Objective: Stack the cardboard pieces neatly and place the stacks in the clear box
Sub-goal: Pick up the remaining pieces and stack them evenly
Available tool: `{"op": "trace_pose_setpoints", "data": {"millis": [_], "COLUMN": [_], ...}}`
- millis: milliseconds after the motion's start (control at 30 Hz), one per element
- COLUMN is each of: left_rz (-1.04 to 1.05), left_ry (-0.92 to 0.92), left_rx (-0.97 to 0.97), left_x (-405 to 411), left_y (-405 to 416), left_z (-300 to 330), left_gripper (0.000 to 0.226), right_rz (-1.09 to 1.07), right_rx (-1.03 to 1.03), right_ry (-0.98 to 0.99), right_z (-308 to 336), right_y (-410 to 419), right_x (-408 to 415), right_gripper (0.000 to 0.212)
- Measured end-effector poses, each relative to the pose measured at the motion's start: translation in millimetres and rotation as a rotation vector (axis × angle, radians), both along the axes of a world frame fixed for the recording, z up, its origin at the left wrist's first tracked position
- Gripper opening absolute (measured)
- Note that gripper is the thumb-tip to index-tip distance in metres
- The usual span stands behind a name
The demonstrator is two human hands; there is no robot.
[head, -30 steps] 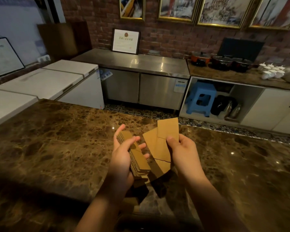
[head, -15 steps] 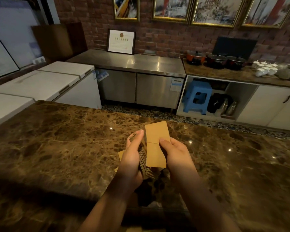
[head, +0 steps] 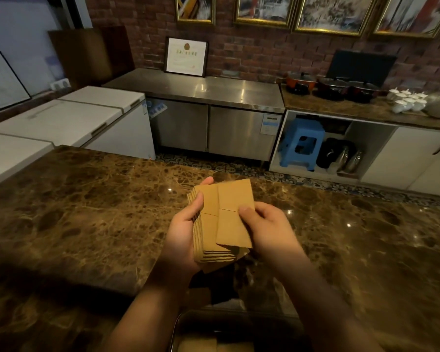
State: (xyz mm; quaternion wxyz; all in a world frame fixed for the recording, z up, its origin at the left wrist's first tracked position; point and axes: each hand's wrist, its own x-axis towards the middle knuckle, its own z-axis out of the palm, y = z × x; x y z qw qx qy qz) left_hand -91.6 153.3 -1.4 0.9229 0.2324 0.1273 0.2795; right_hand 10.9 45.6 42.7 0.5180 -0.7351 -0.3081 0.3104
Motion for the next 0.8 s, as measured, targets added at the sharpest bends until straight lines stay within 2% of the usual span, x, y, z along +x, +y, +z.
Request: {"op": "trace_pose_setpoints", "data": {"millis": [67,100,200,233,300,367,467,533,700,800], "left_rz": [-0.015,-0.016,0.032,0.075,0.2,0.307,0.376,0.381,0.389,0.407], "left_ry": [-0.011,0.006,0.11,0.144,0.168,0.136,0.091,0.07,0.096,0.098], "left_rx": [0.04,0.076,0.167,0.197,0.247,0.195,0.124,0.105,0.094,0.087], "left_x": [-3,-6,-20,-28,-45,-66,-91,-97,-91,-87], "left_y": [0,1,6,7,17,29,42,45,43,44], "left_z": [-3,-5,-11,-15,-22,-29,-35,-38,-44,-47], "left_gripper": [0.042,0.046,0.067,0.068,0.064,0.054,0.045,0.044,0.052,0.05], "right_rz": [0.052,0.076,0.102,0.103,0.131,0.275,0.809,1.025,1.053,1.086], "right_rx": [-0.177,-0.237,-0.284,-0.254,-0.132,-0.082,-0.31,-0.467,-0.497,-0.517], "right_ry": [-0.389,-0.524,-0.769,-0.775,-0.626,-0.518,-0.779,-0.895,-1.086,-1.019], "right_z": [-12,-14,-16,-19,-21,-28,-52,-71,-95,-100], "right_y": [1,2,9,13,19,21,25,32,48,52], "right_x": [-4,-8,-17,-17,-13,-9,-15,-28,-50,-52], "right_gripper": [0.029,0.034,0.048,0.048,0.042,0.035,0.062,0.062,0.037,0.043]}}
